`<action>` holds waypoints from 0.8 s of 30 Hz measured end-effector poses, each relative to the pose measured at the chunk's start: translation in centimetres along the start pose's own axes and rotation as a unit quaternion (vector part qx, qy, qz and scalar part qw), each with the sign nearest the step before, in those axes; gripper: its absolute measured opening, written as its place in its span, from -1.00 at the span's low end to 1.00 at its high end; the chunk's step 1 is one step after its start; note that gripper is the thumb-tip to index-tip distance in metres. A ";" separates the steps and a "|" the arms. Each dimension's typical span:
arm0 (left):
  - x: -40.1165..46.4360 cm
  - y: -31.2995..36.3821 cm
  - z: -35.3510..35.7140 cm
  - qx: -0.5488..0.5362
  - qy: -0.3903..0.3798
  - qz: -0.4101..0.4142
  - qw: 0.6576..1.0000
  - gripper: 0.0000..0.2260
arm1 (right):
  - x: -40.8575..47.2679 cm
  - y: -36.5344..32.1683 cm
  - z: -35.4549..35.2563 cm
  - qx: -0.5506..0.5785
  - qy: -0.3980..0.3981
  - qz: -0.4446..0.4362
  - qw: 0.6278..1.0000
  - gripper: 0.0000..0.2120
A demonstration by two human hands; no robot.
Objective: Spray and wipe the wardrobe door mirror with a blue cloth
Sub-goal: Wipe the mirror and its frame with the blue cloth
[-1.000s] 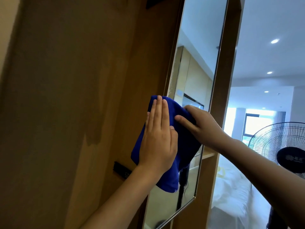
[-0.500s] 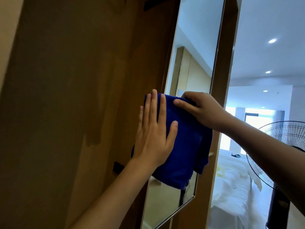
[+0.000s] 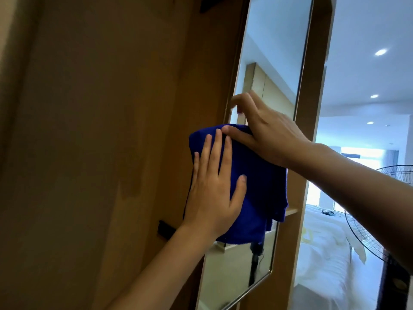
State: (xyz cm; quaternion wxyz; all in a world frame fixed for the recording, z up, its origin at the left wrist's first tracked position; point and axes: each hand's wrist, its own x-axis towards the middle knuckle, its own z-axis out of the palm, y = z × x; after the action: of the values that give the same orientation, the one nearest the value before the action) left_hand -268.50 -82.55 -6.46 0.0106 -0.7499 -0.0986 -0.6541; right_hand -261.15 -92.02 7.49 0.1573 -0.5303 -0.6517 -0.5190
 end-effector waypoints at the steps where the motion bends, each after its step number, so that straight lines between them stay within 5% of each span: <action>1: 0.0 0.0 0.0 -0.006 0.001 0.000 1.000 -0.39 | 0.0 0.2 0.1 -0.048 0.014 -0.047 0.998 -0.52; 4: 0.0 0.1 0.2 -0.017 0.010 -0.001 1.000 -0.40 | 0.8 1.0 0.1 -0.127 -0.044 -0.151 0.979 -0.51; 7: 0.0 0.0 0.3 -0.008 0.006 0.000 1.000 -0.40 | 1.5 1.7 0.2 -0.115 -0.098 -0.151 0.977 -0.45; 24: -4.7 -0.8 1.1 0.055 0.021 -0.015 0.998 -0.43 | -0.8 -0.3 2.9 -0.148 -0.096 -0.185 0.967 -0.49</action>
State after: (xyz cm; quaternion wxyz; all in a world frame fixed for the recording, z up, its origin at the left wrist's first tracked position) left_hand -268.11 -82.26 -11.29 0.0439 -0.7325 -0.1456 -0.6636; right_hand -260.09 -90.00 5.59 -0.0847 -0.4650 -0.6668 -0.5762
